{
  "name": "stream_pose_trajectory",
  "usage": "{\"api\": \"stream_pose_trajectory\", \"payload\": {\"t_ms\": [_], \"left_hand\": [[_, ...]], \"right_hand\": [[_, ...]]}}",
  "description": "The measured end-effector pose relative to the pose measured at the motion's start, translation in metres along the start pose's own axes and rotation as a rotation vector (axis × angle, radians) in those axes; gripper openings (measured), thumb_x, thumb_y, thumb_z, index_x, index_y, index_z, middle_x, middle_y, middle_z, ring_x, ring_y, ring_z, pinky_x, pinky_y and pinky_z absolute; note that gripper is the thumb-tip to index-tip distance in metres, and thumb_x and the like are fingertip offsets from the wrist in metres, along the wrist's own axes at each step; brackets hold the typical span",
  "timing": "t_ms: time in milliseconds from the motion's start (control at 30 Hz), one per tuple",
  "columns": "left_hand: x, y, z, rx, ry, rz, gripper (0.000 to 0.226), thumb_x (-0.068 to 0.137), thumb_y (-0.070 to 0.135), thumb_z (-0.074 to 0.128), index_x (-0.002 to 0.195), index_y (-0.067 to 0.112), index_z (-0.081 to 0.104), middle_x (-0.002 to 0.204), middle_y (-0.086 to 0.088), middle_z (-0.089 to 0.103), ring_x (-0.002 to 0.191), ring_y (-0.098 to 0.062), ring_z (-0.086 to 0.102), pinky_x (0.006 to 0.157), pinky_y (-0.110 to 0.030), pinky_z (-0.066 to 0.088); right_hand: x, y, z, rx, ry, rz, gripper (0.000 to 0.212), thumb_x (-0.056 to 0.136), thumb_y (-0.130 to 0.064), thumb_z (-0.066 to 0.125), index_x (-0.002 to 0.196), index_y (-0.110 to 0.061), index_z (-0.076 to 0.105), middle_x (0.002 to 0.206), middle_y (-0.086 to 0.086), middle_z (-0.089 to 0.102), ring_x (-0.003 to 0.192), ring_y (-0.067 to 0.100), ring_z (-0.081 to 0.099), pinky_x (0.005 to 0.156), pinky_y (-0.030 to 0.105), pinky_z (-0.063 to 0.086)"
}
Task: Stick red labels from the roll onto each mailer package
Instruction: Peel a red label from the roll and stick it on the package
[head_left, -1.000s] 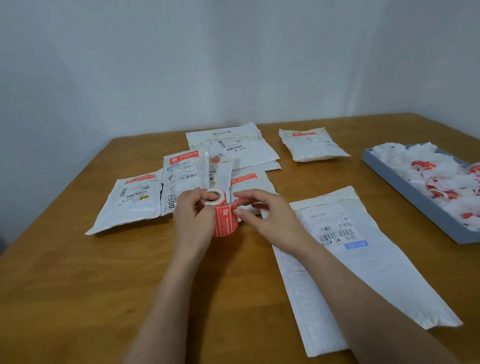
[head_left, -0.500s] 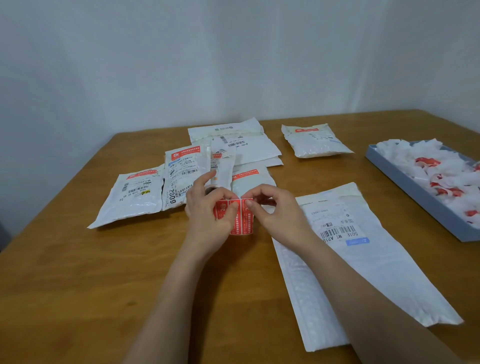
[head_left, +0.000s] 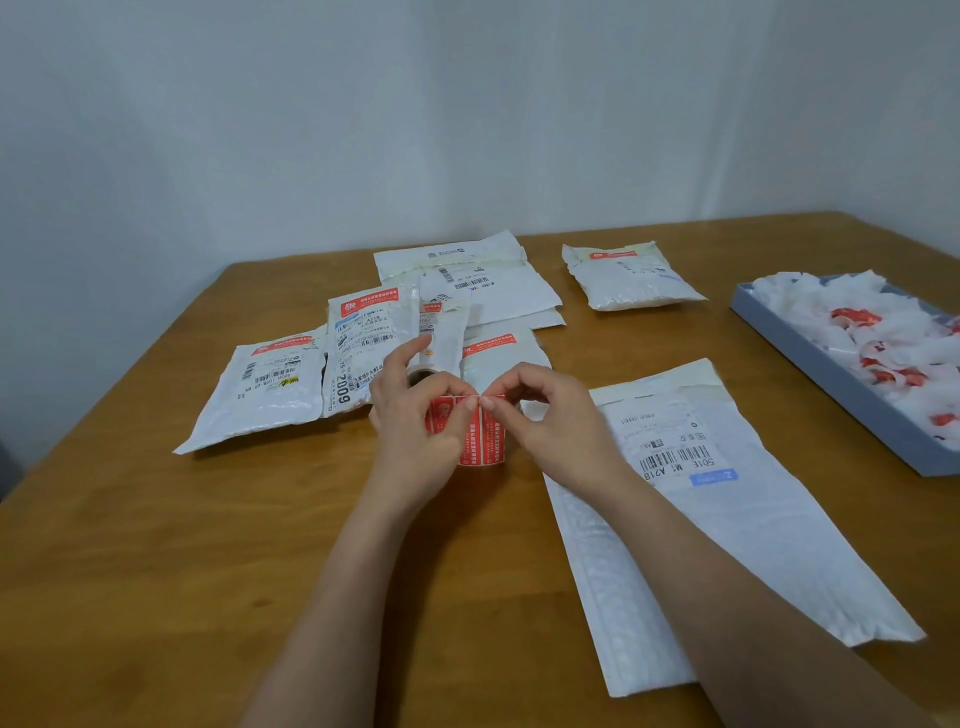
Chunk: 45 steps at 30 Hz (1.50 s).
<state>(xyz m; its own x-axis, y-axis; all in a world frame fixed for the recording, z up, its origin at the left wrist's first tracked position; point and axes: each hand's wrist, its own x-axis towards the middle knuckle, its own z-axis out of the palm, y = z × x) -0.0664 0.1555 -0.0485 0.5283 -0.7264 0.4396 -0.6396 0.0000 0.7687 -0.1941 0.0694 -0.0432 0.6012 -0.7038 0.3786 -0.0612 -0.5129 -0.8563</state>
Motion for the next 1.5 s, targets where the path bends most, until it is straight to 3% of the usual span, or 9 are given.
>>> {"api": "stream_pose_trajectory", "payload": {"t_ms": [233,400,567,733,933,1067,1200,1367,1500], "left_hand": [[0.0014,0.0021,-0.0028,-0.057,-0.012,-0.103,0.025,0.082,0.024,0.075,0.069,0.043,0.066,0.142,0.029,0.024,0.141,-0.013,0.016,0.113,-0.054,0.025],[0.0006,0.0067,-0.0041,-0.163,-0.014,-0.135,0.029,0.084,0.017,0.073,0.067,0.04,0.067,0.151,0.021,0.024,0.141,-0.015,0.019,0.103,-0.037,0.031],[0.0019,0.0029,-0.0046,-0.212,-0.03,-0.157,0.033,0.084,0.016,0.073,0.065,0.044,0.07,0.151,0.024,0.022,0.14,-0.016,0.023,0.106,-0.052,0.039],[0.0019,0.0026,-0.0048,-0.226,-0.043,-0.165,0.03,0.084,0.018,0.073,0.067,0.043,0.071,0.151,0.025,0.022,0.141,-0.018,0.025,0.104,-0.053,0.041],[0.0021,0.0003,-0.0038,-0.248,-0.051,-0.192,0.023,0.085,0.019,0.072,0.072,0.037,0.072,0.149,0.03,0.022,0.141,-0.015,0.024,0.105,-0.052,0.042],[0.0024,-0.0007,-0.0015,-0.206,-0.034,-0.179,0.018,0.085,0.022,0.072,0.075,0.037,0.071,0.147,0.029,0.023,0.139,-0.014,0.025,0.105,-0.052,0.041],[0.0012,-0.0001,-0.0001,-0.203,-0.005,-0.166,0.018,0.084,0.023,0.073,0.073,0.037,0.072,0.138,0.022,0.032,0.135,-0.016,0.031,0.105,-0.051,0.041],[0.001,0.0009,0.0006,-0.156,0.004,-0.153,0.019,0.085,0.022,0.071,0.084,0.04,0.065,0.131,0.012,0.039,0.131,-0.015,0.036,0.103,-0.049,0.044],[0.0004,0.0017,0.0028,-0.09,0.009,-0.14,0.009,0.087,0.022,0.07,0.087,0.029,0.065,0.127,0.011,0.038,0.128,-0.015,0.037,0.103,-0.048,0.044]], "right_hand": [[-0.0012,-0.002,-0.0017,-0.071,-0.006,-0.051,0.007,0.089,-0.026,0.068,0.084,-0.02,0.068,0.083,-0.014,0.064,0.087,0.005,0.057,0.072,0.011,0.044],[-0.0026,-0.0011,-0.0006,-0.089,0.0,-0.072,0.006,0.088,-0.026,0.069,0.085,-0.021,0.07,0.083,-0.014,0.063,0.087,0.004,0.056,0.071,0.01,0.043],[-0.002,-0.0016,0.0011,-0.137,-0.001,-0.08,0.005,0.088,-0.03,0.068,0.084,-0.027,0.067,0.085,-0.015,0.063,0.088,0.001,0.054,0.072,0.009,0.041],[-0.0032,-0.0028,0.0008,-0.17,0.002,-0.103,0.004,0.088,-0.03,0.068,0.084,-0.03,0.065,0.083,-0.022,0.058,0.089,0.001,0.054,0.074,0.012,0.043],[-0.002,0.0002,0.0024,-0.212,0.029,-0.194,0.004,0.087,-0.023,0.07,0.085,-0.019,0.071,0.085,-0.013,0.064,0.088,0.005,0.053,0.074,0.017,0.043],[-0.0017,-0.0004,0.0012,-0.166,0.013,-0.087,0.005,0.086,-0.027,0.07,0.091,-0.025,0.071,0.093,-0.008,0.064,0.09,0.004,0.055,0.078,0.018,0.046],[-0.0007,-0.0009,-0.0037,-0.163,0.012,0.022,0.02,0.085,-0.027,0.071,0.105,-0.026,0.07,0.096,-0.007,0.06,0.09,0.002,0.057,0.082,0.014,0.046],[-0.0001,-0.0002,-0.0044,-0.27,-0.006,0.049,0.004,0.087,-0.031,0.068,0.09,-0.028,0.068,0.095,-0.004,0.063,0.088,0.002,0.055,0.076,0.013,0.041],[-0.0002,-0.0017,-0.0054,-0.274,-0.002,0.058,0.004,0.088,-0.029,0.067,0.085,-0.028,0.065,0.09,-0.005,0.062,0.084,0.0,0.054,0.07,0.007,0.036]]}}
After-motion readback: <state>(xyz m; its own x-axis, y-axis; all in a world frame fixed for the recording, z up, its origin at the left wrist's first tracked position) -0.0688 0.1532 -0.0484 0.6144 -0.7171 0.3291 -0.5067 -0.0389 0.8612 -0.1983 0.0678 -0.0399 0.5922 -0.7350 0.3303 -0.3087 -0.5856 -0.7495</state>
